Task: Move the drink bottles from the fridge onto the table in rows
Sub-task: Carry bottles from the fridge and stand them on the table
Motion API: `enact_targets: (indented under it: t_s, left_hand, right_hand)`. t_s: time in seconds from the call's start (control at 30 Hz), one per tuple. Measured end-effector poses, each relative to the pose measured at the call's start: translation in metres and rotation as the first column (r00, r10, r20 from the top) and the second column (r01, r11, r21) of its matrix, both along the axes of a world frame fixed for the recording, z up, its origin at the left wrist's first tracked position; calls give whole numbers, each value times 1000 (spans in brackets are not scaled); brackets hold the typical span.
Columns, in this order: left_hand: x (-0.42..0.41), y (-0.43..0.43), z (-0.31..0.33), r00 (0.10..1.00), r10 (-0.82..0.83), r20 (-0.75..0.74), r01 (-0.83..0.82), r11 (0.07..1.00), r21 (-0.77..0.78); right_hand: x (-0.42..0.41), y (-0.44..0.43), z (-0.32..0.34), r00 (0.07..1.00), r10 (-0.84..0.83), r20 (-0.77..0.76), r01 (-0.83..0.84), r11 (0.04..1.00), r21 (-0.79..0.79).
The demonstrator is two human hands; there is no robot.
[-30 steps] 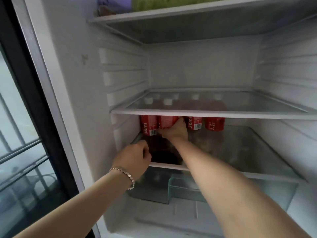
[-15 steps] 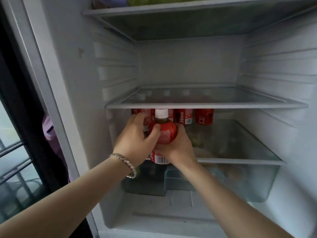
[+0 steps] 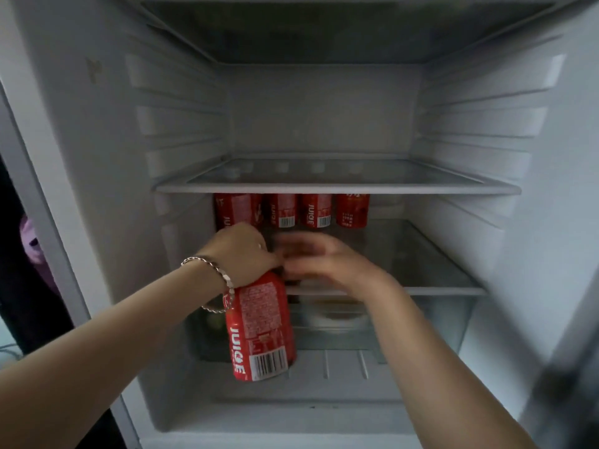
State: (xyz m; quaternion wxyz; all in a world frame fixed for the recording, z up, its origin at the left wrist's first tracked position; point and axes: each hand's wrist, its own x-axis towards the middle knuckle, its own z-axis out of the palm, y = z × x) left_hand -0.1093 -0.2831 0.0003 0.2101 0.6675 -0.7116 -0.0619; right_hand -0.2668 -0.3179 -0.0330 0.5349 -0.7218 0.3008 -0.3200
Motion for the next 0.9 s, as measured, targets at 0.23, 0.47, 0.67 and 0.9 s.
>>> enact_targets:
  t_s: [0.23,0.47,0.67,0.9]
  left_hand:
    - [-13,-19,-10,979,-16,-204,37,995,95]
    - [-13,-30,-14,961,-17,-276,39,996,74]
    - [-1,-27,-12,954,-14,-300,17,1000,6]
    - [6,-21,-13,963,-16,-268,14,1000,-10]
  right_hand:
    - [-19,-130,5,445,-875,-191,890,456,-15]
    - [-24,-177,-14,530,-832,-162,838,544,-52]
    - [-23,-183,-22,511,-848,-138,855,518,-19]
    - [-31,-187,-24,545,-838,-42,836,546,-54]
